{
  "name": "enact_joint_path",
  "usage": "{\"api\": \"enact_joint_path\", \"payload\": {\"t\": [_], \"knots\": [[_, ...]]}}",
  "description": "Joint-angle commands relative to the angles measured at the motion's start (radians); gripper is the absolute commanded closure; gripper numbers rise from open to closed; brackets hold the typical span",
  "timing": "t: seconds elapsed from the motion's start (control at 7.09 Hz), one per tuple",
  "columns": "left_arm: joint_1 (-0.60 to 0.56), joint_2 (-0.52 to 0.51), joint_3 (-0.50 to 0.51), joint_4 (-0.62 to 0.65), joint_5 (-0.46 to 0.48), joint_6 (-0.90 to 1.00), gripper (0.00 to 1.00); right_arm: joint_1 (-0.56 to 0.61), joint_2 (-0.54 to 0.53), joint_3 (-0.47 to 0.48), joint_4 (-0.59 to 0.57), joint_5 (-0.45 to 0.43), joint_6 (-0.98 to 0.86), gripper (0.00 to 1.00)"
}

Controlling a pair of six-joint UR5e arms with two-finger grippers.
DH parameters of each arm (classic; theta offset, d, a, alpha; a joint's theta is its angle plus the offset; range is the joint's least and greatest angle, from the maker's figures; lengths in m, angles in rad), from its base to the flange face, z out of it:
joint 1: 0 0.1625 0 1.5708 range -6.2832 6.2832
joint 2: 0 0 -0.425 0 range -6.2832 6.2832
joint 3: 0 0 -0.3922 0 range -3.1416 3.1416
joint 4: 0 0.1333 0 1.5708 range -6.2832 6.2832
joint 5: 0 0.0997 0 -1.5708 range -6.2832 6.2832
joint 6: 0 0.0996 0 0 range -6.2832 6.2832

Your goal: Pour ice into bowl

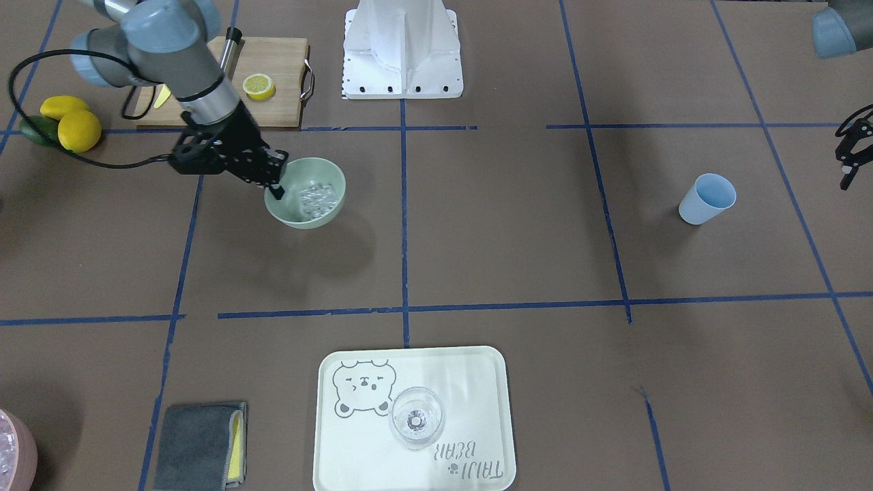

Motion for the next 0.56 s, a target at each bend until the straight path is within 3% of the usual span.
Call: {"api": "enact_joint_path", "payload": {"t": [0.0,0.14,0.28,0.42], "knots": [[0.000,0.002,-0.012,-0.001,0.002,-0.032,0.00,0.275,-0.272,-0.115,0.275,0.286,-0.292,1.00],[0.000,0.004,-0.015,-0.003,0.002,-0.032,0.00,0.418,-0.286,-0.225,0.335,0.411,-0.427,1.00],[0.000,0.004,-0.016,-0.003,0.003,-0.032,0.00,0.501,-0.285,-0.290,0.355,0.479,-0.508,1.00],[-0.002,0.009,-0.022,-0.003,0.005,-0.032,0.00,0.502,-0.274,-0.285,0.353,0.469,-0.501,1.00]]}}
